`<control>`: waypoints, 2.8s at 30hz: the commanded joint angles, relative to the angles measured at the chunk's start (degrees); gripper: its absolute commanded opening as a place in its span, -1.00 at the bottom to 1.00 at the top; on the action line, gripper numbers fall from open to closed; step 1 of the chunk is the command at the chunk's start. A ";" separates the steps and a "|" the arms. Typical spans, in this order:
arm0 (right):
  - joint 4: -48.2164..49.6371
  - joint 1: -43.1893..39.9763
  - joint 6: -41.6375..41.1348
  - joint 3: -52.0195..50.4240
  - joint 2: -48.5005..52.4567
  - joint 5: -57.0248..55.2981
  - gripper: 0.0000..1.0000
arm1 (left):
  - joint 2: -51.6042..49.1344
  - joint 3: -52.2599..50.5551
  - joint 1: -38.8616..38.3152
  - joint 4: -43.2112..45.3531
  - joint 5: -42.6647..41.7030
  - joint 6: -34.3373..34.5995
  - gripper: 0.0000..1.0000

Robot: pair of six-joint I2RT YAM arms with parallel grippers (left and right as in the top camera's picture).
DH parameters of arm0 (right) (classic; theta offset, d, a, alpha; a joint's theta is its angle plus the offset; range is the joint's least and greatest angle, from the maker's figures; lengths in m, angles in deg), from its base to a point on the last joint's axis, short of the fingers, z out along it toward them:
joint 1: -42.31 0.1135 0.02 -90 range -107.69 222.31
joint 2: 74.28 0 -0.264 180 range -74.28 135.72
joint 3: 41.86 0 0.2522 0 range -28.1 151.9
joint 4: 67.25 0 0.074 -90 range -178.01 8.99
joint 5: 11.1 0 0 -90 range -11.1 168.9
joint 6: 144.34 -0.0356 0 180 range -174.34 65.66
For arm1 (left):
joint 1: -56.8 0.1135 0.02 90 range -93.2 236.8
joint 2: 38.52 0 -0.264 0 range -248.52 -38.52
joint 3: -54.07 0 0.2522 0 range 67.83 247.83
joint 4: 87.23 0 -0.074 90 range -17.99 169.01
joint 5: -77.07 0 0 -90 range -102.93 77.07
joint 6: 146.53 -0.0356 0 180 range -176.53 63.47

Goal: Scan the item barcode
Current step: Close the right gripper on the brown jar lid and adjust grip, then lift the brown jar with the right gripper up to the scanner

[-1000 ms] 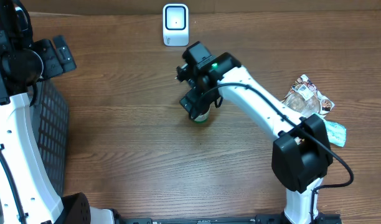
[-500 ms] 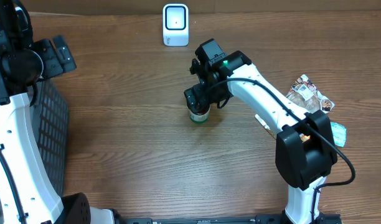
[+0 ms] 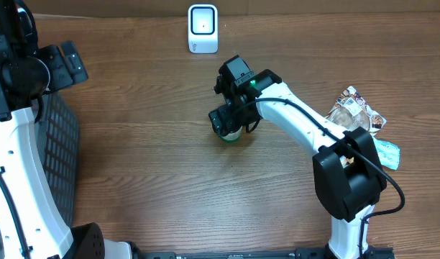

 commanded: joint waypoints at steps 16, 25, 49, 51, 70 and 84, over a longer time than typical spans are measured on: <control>2.14 0.44 -5.79 -1.40 -1.64 -0.46 0.44 | -0.07 0.13 0.09 0.11 0.52 -1.09 0.99; 0.83 0.90 -3.61 -1.40 -1.64 -1.27 0.63 | -0.07 0.13 0.09 0.11 0.52 -1.09 0.99; -2.32 -6.19 -11.56 11.50 -6.80 38.01 0.11 | -0.07 0.13 0.09 0.11 0.52 -1.09 0.99; 0.70 -8.85 -15.52 12.92 -7.76 48.57 0.12 | -0.07 0.13 0.09 0.11 0.52 -1.09 0.99; 36.02 -15.06 -65.42 13.40 -8.35 54.27 0.25 | -0.07 0.13 0.09 0.11 0.52 -1.09 0.99; 31.67 -11.06 -35.71 13.40 -8.33 26.62 0.19 | -0.07 0.13 0.09 0.11 0.52 -1.09 0.99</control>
